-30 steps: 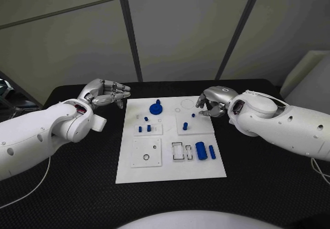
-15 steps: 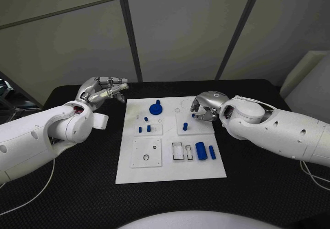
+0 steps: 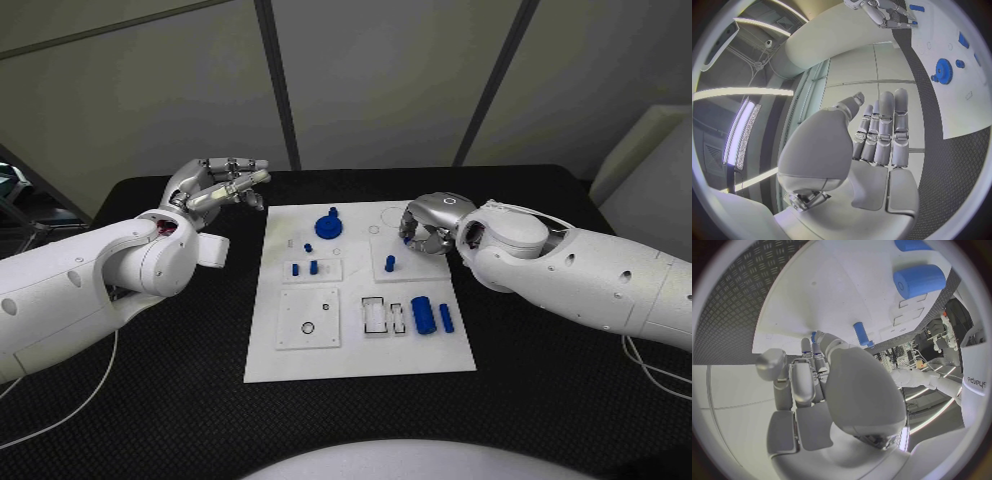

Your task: Assemble the parts on the task board

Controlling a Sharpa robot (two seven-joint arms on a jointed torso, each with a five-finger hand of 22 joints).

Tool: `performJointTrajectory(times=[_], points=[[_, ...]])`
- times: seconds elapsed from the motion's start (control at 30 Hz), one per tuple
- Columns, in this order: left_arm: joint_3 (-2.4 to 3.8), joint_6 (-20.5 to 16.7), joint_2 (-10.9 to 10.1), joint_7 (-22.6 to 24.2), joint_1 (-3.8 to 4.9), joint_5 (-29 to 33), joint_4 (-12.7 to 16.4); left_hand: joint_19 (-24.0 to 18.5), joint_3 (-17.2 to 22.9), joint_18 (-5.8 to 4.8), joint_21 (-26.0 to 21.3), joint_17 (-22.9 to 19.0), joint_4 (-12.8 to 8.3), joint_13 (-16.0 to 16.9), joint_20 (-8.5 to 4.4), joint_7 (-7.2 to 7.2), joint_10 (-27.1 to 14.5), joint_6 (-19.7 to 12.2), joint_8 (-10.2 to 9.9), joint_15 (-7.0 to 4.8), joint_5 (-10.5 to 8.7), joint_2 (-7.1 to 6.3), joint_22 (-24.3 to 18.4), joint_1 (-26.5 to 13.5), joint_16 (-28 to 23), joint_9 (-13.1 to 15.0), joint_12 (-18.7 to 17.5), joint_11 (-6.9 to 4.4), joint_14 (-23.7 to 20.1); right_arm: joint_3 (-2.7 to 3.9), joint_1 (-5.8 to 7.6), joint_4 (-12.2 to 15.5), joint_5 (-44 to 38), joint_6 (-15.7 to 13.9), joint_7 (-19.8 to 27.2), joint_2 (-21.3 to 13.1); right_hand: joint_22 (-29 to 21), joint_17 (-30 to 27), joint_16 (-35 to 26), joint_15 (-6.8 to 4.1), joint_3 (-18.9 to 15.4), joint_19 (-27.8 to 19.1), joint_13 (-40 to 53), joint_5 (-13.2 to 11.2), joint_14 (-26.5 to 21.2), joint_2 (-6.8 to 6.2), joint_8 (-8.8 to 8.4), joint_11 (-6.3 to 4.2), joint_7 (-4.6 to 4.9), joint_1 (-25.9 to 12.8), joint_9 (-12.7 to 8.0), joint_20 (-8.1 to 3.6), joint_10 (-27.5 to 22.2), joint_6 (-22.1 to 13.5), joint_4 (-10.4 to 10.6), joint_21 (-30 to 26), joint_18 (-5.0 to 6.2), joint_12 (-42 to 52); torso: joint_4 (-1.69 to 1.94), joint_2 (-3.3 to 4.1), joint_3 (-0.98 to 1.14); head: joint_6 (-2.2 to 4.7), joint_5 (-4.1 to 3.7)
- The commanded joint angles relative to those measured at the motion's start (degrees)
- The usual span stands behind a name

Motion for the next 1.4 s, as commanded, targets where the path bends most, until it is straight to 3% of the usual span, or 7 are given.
performJointTrajectory(times=[0.03,0.47,0.63,0.77,1.1,1.4], points=[[0.05,0.3,0.1,1.1,0.09,0.7,0.0,-0.2,-0.2,-1.33,-0.3,-0.1,-0.2,0.0,-0.07,0.24,0.3,0.3,-0.3,-0.01,0.25,0.56,-0.1,0.4,-0.4,0.0,0.3,-0.01,-0.4,0.01,0.01,-0.2,-0.6,1.9,0.1,0.2,0.2,-0.1,-0.2,-0.27,0.6,0.4,-0.1,0.0,2.4,-0.05,-0.12,0.00,-0.06,0.4,0.1,-0.14,0.8,0.7,-0.2,0.4,-0.69,-0.3,0.00,-0.01,0.04,-0.07,0.02],[0.05,-0.1,0.2,0.7,0.09,0.7,-0.3,0.0,-0.2,-1.33,-0.4,-0.3,-0.4,0.0,-0.12,0.35,0.4,0.1,-0.5,-0.03,0.26,0.67,-0.3,0.6,-0.5,-0.1,0.4,0.03,-0.3,-0.11,-0.50,-0.8,-0.6,3.0,-0.2,0.9,1.3,0.1,0.1,-0.57,2.0,0.8,-0.5,0.0,2.5,0.19,-0.02,-0.34,-0.38,-0.2,0.2,-0.42,2.2,2.0,-1.2,1.1,-0.87,-0.7,-0.04,-0.01,0.02,-0.35,0.02],[0.05,-0.1,0.2,0.6,0.09,0.7,-0.5,0.0,-0.2,-1.34,-0.4,-0.3,-0.4,0.0,-0.12,0.36,0.3,0.1,-0.5,-0.03,0.26,0.68,-0.3,0.6,-0.5,-0.1,0.4,0.04,-0.3,-0.14,-0.66,-0.7,-1.0,0.0,-0.9,1.1,3.8,-0.5,-0.1,-1.21,3.5,1.8,-0.3,-0.6,2.5,1.80,0.95,-1.13,-1.11,0.0,0.7,-0.96,4.7,4.5,-2.5,2.7,-1.28,-0.4,-0.04,-0.01,0.03,-0.48,0.03],[0.05,-0.1,0.3,0.5,0.09,0.7,-0.5,0.0,-0.2,-1.34,-0.4,-0.3,-0.4,0.0,-0.12,0.36,0.3,0.1,-0.5,-0.03,0.26,0.68,-0.3,0.6,-0.5,-0.1,0.4,0.04,-0.3,-0.14,-0.73,-0.5,-1.8,-2.2,-1.5,1.0,5.0,-0.7,-0.1,-1.49,4.1,2.3,-0.2,-0.9,2.5,2.30,1.27,-1.47,-1.42,-0.1,0.9,-1.26,5.8,5.4,-3.3,3.4,-1.49,-0.5,-0.01,-0.04,0.03,-0.46,-0.01],[0.05,0.0,0.3,0.3,0.09,0.7,-0.7,0.0,-0.2,-1.34,-0.4,-0.3,-0.5,0.0,-0.13,0.37,0.3,0.1,-0.5,-0.02,0.26,0.71,-0.3,0.7,-0.6,-0.1,0.4,0.05,-0.3,-0.12,-0.77,1.3,-2.6,-6.0,-2.2,-0.1,6.6,-0.9,0.0,-1.74,4.8,2.9,-0.1,-0.8,2.6,2.35,1.44,-1.72,-1.58,-0.4,1.2,-1.58,6.9,6.2,-4.4,4.4,-1.77,-0.9,-0.07,-0.14,0.02,-0.48,0.09],[0.05,0.2,0.3,0.0,0.09,0.7,-0.9,0.0,-0.3,-1.36,-0.6,-0.4,-0.6,-0.1,-0.14,0.43,0.1,0.1,-0.5,0.01,0.25,0.67,-0.4,0.8,-0.7,-0.1,0.3,0.13,-0.3,-0.05,-0.76,5.2,-2.5,-8.6,-2.3,-2.3,6.9,-0.8,0.0,-1.72,5.1,3.1,-0.1,-0.7,2.6,2.09,1.30,-1.66,-1.50,-0.6,1.2,-1.63,6.9,6.1,-4.9,4.6,-1.83,-1.2,-0.13,-0.14,0.01,-0.22,-0.06]])
